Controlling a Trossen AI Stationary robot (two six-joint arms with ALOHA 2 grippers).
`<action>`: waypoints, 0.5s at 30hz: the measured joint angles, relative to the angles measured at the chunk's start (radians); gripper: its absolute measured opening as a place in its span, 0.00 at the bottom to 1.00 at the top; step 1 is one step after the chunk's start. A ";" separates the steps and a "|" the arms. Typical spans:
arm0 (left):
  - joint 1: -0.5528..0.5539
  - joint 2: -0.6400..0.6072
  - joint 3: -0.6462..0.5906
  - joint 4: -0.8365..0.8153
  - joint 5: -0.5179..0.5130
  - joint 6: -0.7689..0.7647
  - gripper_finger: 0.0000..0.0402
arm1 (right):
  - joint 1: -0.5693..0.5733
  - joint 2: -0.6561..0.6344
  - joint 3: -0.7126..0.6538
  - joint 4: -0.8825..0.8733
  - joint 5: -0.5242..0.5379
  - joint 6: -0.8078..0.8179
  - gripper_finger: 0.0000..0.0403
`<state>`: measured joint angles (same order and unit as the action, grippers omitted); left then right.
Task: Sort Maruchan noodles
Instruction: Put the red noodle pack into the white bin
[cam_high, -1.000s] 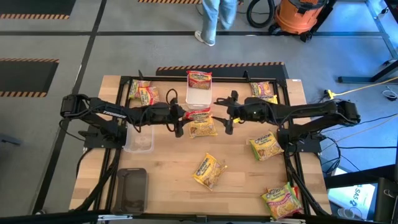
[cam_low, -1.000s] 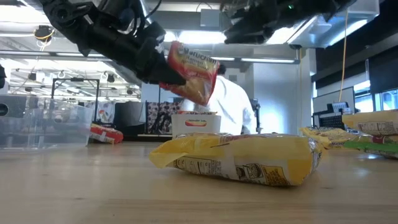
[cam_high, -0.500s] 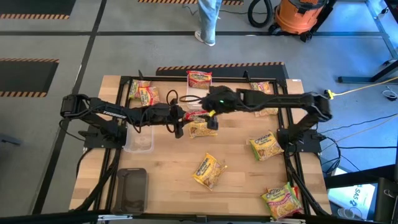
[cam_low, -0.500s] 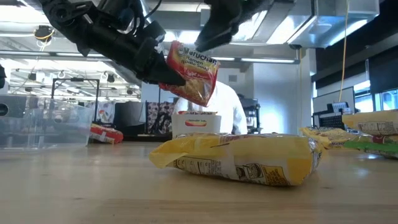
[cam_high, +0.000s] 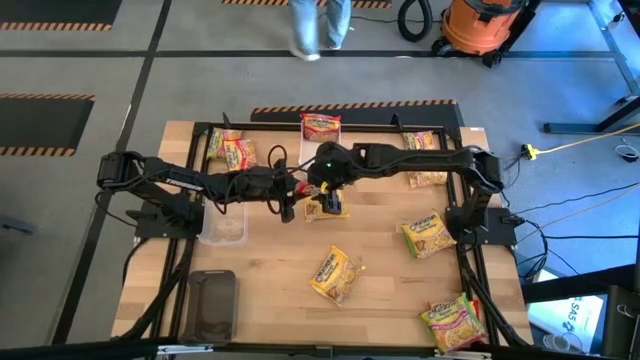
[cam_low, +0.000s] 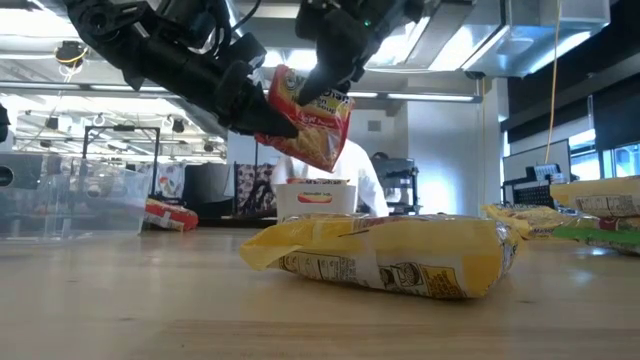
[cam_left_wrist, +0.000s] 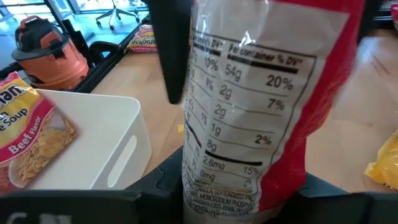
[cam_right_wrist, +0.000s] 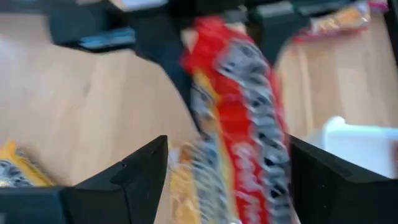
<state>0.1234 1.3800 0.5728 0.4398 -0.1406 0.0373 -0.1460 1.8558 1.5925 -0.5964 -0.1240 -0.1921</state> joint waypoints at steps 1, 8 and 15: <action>0.001 0.000 0.000 0.002 0.000 0.000 0.32 | -0.001 0.008 0.001 0.010 0.001 -0.001 0.64; 0.000 0.000 0.000 0.011 0.002 0.000 0.32 | 0.001 0.028 0.001 0.022 0.004 -0.026 0.42; 0.001 0.000 0.000 0.012 0.002 0.002 0.40 | 0.001 0.028 0.000 0.022 0.011 -0.056 0.20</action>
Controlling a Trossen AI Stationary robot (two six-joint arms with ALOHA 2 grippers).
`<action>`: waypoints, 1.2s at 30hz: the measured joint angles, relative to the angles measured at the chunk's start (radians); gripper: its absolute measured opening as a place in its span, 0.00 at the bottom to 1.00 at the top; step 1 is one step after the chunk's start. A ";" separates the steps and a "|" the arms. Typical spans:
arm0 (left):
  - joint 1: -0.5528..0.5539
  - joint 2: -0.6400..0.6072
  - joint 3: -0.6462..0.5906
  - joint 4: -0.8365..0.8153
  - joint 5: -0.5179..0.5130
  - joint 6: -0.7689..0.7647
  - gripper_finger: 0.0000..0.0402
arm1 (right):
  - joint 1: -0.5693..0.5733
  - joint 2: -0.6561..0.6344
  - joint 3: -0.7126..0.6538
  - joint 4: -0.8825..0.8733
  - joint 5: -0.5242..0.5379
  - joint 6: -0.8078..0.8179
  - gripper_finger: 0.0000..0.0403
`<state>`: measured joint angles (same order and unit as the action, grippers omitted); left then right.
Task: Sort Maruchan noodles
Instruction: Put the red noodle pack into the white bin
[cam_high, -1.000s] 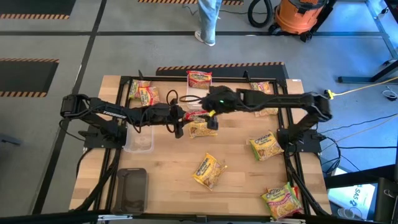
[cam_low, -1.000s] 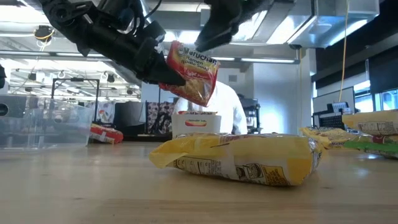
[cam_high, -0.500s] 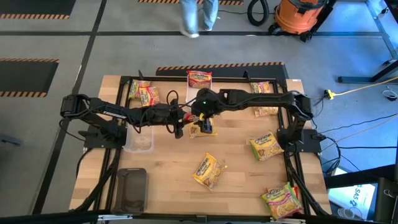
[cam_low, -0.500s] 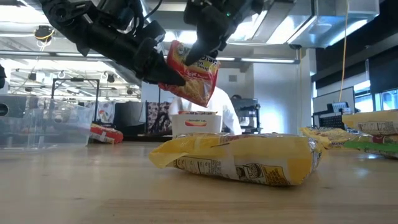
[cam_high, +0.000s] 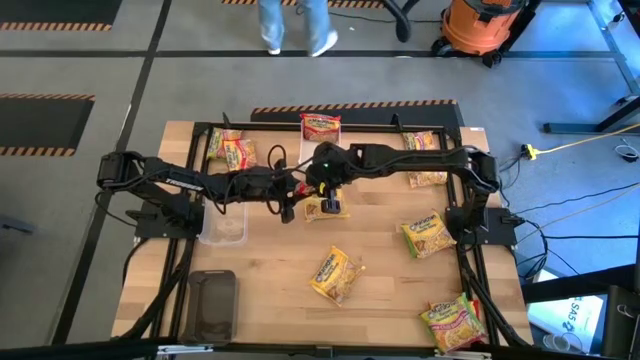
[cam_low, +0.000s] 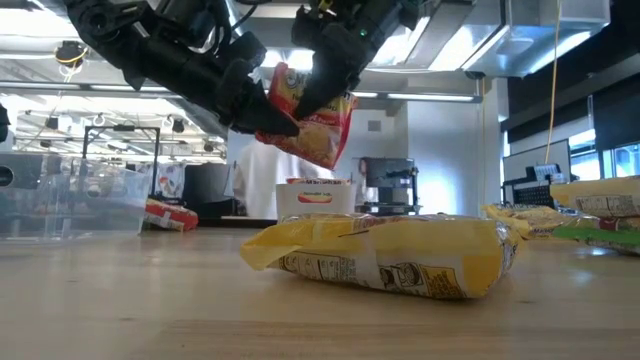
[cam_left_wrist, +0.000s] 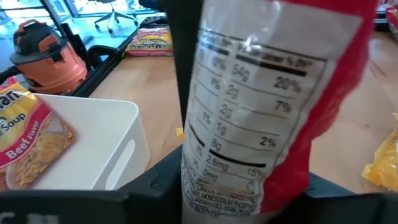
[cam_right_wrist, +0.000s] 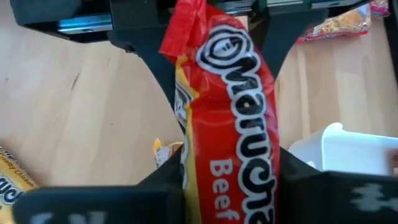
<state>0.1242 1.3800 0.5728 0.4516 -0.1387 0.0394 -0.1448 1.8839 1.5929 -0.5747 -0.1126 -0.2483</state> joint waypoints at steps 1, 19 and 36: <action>0.000 0.000 0.000 -0.001 -0.005 -0.001 0.42 | 0.000 0.000 0.000 0.000 0.004 -0.006 0.20; 0.008 -0.271 0.000 -0.407 -0.085 -0.004 0.49 | -0.174 -0.160 -0.001 0.010 0.097 -0.104 0.22; 0.004 -0.227 -0.001 -0.398 -0.080 -0.064 0.49 | -0.431 0.067 -0.001 0.263 -0.131 -0.141 0.21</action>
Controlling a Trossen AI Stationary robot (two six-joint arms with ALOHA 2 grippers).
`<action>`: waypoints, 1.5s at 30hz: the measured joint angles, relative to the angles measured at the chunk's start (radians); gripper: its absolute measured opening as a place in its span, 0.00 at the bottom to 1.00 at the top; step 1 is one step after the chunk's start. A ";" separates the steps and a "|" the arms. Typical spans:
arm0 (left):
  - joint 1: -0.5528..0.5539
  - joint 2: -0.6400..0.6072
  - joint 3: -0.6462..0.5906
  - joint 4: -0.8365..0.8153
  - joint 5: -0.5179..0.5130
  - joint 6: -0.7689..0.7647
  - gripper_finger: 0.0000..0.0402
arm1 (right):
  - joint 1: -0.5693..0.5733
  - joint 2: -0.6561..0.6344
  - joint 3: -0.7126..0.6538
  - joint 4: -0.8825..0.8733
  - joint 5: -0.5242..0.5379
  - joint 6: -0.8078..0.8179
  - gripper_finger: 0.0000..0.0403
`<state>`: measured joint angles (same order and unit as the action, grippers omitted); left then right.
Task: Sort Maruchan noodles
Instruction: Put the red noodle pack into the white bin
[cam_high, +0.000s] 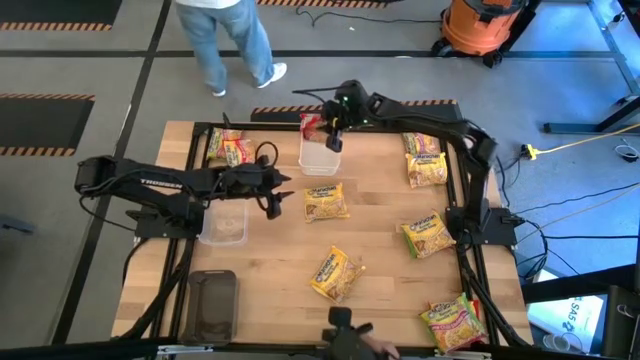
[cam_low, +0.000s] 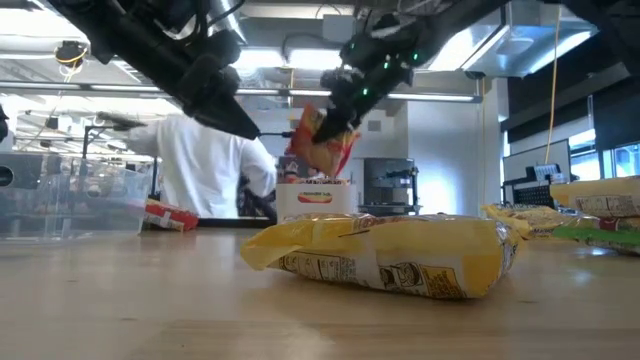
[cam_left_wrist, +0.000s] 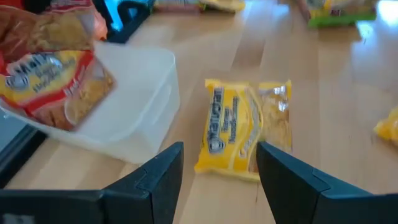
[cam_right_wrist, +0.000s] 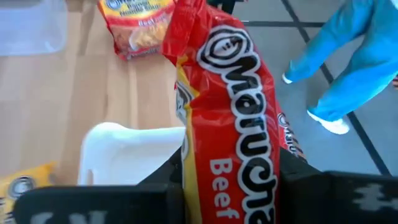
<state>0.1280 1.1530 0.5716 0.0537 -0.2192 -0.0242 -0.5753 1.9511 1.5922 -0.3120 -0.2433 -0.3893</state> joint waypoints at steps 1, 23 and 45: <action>0.000 0.000 0.000 0.005 0.000 0.000 0.49 | -0.006 0.016 0.000 -0.003 -0.006 -0.002 0.22; 0.000 -0.001 0.000 0.011 0.000 -0.022 0.49 | -0.008 0.161 0.001 0.032 0.022 -0.038 0.28; -0.001 -0.001 0.001 0.016 0.001 -0.025 0.49 | -0.007 0.164 0.000 0.122 0.209 -0.037 0.48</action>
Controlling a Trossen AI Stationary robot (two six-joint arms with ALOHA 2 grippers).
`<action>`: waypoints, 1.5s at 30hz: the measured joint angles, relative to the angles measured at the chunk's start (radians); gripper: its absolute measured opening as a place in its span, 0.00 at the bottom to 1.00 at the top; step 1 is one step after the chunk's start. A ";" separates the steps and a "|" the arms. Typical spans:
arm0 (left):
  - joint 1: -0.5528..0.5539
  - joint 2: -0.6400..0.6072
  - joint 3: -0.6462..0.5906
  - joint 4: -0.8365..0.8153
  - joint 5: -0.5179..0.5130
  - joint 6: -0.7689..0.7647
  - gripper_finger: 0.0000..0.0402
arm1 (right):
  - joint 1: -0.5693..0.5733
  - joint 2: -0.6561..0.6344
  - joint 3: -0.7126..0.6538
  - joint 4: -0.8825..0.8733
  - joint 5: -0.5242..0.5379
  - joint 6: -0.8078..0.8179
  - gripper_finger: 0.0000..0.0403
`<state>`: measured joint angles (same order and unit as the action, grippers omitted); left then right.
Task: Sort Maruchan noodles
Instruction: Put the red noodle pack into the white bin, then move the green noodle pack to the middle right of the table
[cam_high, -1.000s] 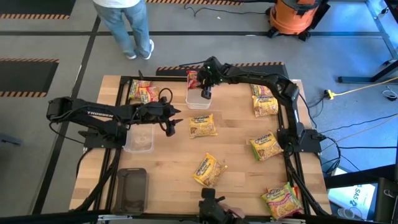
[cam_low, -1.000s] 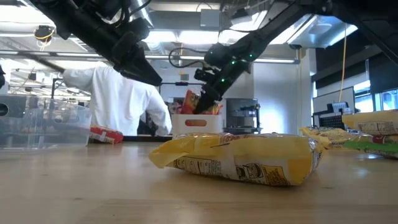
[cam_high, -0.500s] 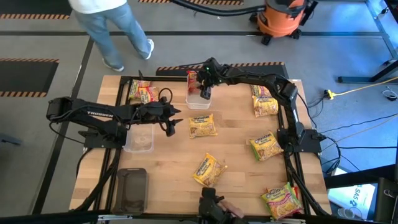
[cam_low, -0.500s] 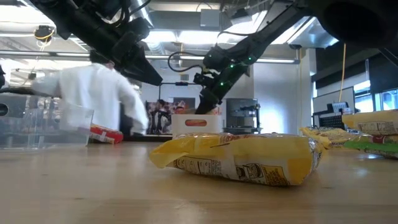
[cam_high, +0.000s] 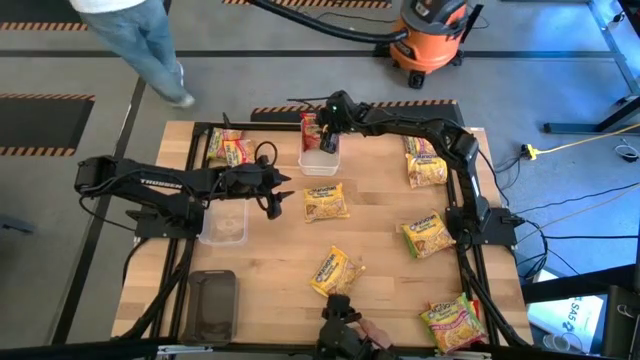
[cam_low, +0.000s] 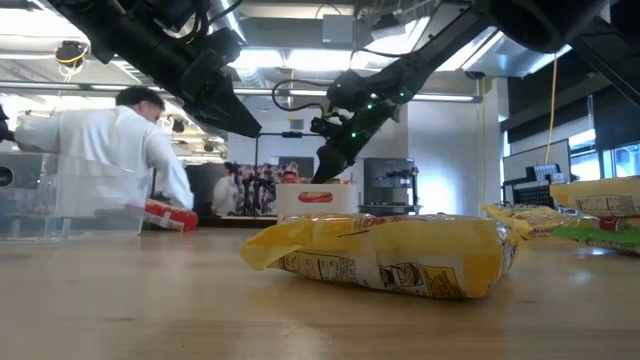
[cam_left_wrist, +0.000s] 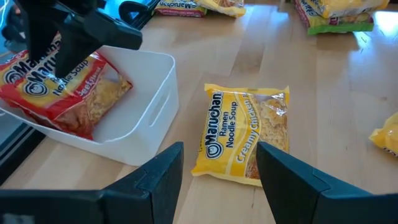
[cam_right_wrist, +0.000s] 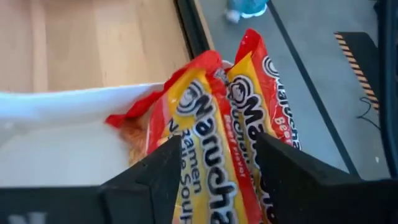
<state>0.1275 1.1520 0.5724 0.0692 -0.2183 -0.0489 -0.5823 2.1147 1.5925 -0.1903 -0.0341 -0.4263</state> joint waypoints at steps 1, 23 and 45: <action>0.000 0.000 0.000 0.000 0.000 -0.001 0.49 | 0.000 0.000 0.000 0.005 -0.004 0.000 0.48; 0.000 0.000 0.000 0.000 0.003 -0.001 0.49 | 0.005 -0.149 0.000 -0.127 -0.012 0.001 0.48; -0.150 0.273 0.001 0.287 0.011 -0.134 0.49 | 0.318 -0.886 -0.596 -0.640 -0.113 0.489 0.48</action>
<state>-0.0224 1.4248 0.5735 0.3564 -0.2070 -0.1832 -0.2642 1.2290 0.9964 -0.8306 -0.1474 0.0629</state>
